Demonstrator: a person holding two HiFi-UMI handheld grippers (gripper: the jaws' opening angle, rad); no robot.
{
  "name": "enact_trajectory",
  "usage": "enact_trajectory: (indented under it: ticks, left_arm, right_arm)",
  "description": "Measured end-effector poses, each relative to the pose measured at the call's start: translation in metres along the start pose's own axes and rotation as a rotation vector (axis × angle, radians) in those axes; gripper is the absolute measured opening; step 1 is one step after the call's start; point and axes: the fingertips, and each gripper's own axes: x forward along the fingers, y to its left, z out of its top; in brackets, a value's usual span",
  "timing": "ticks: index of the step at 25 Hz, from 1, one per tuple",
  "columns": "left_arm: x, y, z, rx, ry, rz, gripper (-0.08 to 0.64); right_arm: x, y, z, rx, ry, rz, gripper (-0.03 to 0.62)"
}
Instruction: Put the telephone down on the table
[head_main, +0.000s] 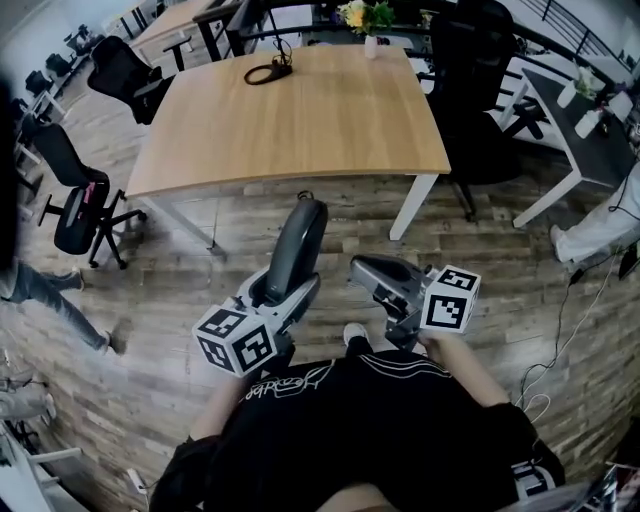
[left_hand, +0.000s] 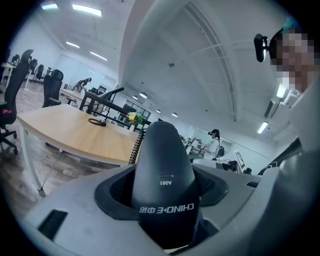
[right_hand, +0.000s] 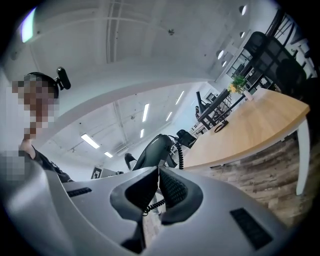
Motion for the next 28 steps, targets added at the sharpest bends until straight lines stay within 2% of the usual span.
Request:
enact_trajectory:
  ticks: [10, 19, 28]
  left_arm:
    - [0.103, -0.001, 0.043, 0.023, -0.005, 0.001, 0.287]
    - [0.135, 0.011, 0.058, 0.024, -0.010, 0.004, 0.287]
    - [0.171, 0.061, 0.091, 0.012, -0.025, -0.003, 0.287]
  right_arm:
    - [-0.030, -0.076, 0.083, -0.018, -0.035, -0.015, 0.040]
    - [-0.028, -0.106, 0.106, -0.014, -0.037, -0.021, 0.040]
    - [0.013, -0.147, 0.140, -0.025, -0.029, -0.031, 0.040]
